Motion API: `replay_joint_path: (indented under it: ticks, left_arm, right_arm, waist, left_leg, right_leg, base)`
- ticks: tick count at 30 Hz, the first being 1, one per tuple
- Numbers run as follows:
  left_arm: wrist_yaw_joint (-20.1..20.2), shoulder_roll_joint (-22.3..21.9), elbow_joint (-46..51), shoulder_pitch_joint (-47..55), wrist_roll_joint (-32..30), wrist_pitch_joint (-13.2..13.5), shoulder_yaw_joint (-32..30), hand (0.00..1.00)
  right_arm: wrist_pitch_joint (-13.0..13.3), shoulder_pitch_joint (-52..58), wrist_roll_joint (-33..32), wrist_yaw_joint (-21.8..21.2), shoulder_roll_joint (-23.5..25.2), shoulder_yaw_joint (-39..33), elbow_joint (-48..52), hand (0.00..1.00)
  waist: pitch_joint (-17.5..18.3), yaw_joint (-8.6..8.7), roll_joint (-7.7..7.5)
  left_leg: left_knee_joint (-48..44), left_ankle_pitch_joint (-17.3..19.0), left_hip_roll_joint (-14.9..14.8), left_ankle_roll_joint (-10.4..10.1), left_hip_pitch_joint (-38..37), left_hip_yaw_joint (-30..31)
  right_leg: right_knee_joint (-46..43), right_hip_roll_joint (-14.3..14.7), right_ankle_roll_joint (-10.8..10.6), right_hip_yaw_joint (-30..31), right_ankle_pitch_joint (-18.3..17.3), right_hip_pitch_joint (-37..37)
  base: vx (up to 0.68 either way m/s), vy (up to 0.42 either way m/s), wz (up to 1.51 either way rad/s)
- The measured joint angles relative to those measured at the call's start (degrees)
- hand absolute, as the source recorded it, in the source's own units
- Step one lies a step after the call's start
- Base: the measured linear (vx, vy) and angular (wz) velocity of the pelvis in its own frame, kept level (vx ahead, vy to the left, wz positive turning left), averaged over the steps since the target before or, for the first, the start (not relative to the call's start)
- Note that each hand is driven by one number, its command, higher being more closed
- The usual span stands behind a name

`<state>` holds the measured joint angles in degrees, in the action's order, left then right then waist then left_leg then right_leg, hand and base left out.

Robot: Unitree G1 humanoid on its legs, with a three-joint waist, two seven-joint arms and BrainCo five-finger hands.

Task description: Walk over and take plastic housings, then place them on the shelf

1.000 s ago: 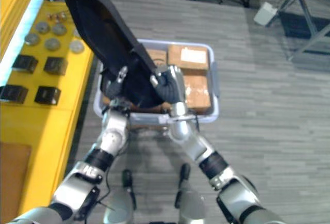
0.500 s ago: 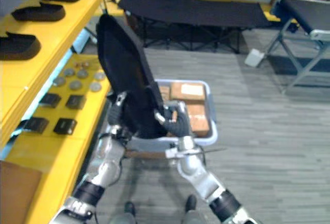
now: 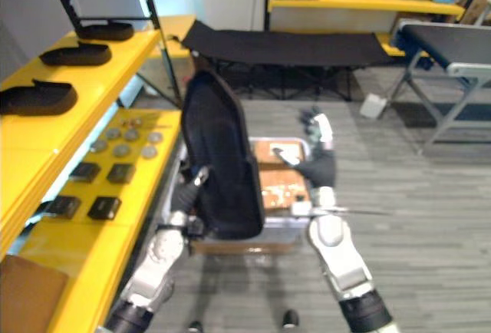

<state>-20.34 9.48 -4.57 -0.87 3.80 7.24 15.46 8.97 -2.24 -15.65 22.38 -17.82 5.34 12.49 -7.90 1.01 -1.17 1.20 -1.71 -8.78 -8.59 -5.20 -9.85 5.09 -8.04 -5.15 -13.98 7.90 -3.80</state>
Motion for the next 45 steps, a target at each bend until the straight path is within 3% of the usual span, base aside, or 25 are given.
replay_joint_path:
  ticks: [5,10,15,20,26,31,33,36,38,42,45]
  left_arm:
    - [-2.8,-1.1,0.7,2.2,-0.3,0.3,-5.6,1.0]
    - [-3.4,-1.4,3.5,3.6,-0.2,0.8,-6.7,1.0]
    - [-3.7,-3.4,8.5,6.5,0.6,3.6,-9.8,1.0]
    - [-3.8,-4.0,18.5,10.0,4.3,9.6,-13.7,1.0]
    - [-6.7,-4.3,25.6,15.8,2.4,11.3,-24.8,1.0]
    - [-8.8,-4.5,29.2,19.3,1.8,11.3,-32.4,1.0]
    - [-8.6,-6.3,29.6,21.3,2.0,11.3,-34.4,1.0]
    - [-7.8,-8.7,29.7,23.6,2.5,11.3,-35.2,1.0]
    - [-5.7,-9.7,29.7,25.8,3.1,11.4,-35.8,1.0]
    - [0.7,-10.6,29.7,28.7,5.4,12.0,-36.1,1.0]
    - [3.5,-10.6,29.8,29.6,5.4,14.1,-36.1,1.0]
  right_arm:
    - [0.0,6.5,-1.7,-0.2,1.0,-5.7,0.0,0.0]
    - [0.0,7.8,-1.9,0.2,3.0,-8.2,-0.2,0.0]
    - [0.0,13.6,-3.2,-0.7,6.0,-10.5,-0.2,0.0]
    - [0.6,17.9,-4.5,-6.6,9.1,-11.9,-0.2,0.0]
    - [5.0,16.9,-8.3,-14.9,9.2,-7.2,-1.6,0.0]
    - [6.0,10.8,-7.8,-16.7,9.1,0.8,-8.9,0.0]
    - [5.9,6.4,-5.8,-16.9,8.5,5.8,-12.7,0.0]
    - [5.9,3.2,-5.4,-17.2,8.5,8.7,-14.8,0.0]
    - [5.9,0.5,-5.4,-16.6,8.5,8.8,-15.9,0.0]
    - [5.8,-1.2,-5.4,-14.6,8.5,8.0,-16.5,0.0]
    - [5.8,-1.4,-4.8,-14.3,8.6,7.5,-18.5,0.0]
  waist:
    - [0.9,0.54,0.37]
    - [0.9,1.33,0.37]
    - [1.0,1.58,0.57]
    - [1.2,1.81,0.87]
    - [1.5,0.85,1.44]
    - [1.8,-2.75,1.84]
    - [1.9,-5.37,2.23]
    - [2.0,-7.74,2.24]
    - [2.2,-9.76,2.06]
    - [2.1,-11.46,1.58]
    - [1.5,-12.61,1.37]
  left_leg:
    - [0.5,0.0,0.0,-0.2,-0.8,-0.4]
    - [0.5,0.3,0.0,0.0,-0.9,-1.0]
    - [0.5,0.6,0.0,-0.2,-0.9,-1.9]
    - [0.4,0.7,0.0,-0.3,-0.9,-1.9]
    - [0.3,0.9,0.0,0.0,-0.5,-0.7]
    - [0.1,0.7,0.6,0.2,2.7,4.7]
    - [0.2,0.0,1.0,0.3,3.5,8.1]
    - [0.1,-0.1,1.7,0.5,3.8,11.8]
    - [-1.0,-0.3,2.7,0.4,5.4,15.1]
    - [-0.9,-2.2,5.6,1.5,7.4,19.2]
    - [-0.6,-2.4,7.1,2.3,8.6,22.1]
  right_leg:
    - [0.0,0.1,-0.3,0.2,0.0,-0.2]
    - [0.0,0.1,-0.3,0.7,-0.1,0.0]
    - [-0.2,0.1,-0.3,1.6,-0.1,0.5]
    - [-0.2,0.1,-0.3,1.6,-0.1,0.5]
    - [0.0,0.0,-0.2,0.3,-0.8,-0.1]
    - [0.0,-0.6,-0.2,-5.3,-1.5,-0.5]
    - [0.0,-0.8,-0.4,-8.9,-1.9,-2.0]
    - [-0.2,-1.2,-1.1,-13.2,-2.9,-4.8]
    - [-0.5,-1.6,-1.7,-17.6,-3.4,-6.4]
    - [-0.6,-3.1,-3.1,-25.3,-4.5,-10.0]
    - [-4.5,-4.7,-3.6,-27.3,-8.0,-10.4]
  base:
    - [0.01,0.007,-0.02]
    - [0.0,0.011,-0.06]
    - [0.01,0.01,-0.09]
    - [0.0,0.0,0.0]
    - [-0.01,0.006,0.11]
    - [0.0,0.001,0.52]
    - [0.04,-0.01,0.74]
    - [0.05,-0.017,0.84]
    - [0.08,-0.032,0.96]
    - [0.04,0.004,1.04]
    - [0.02,0.041,0.71]
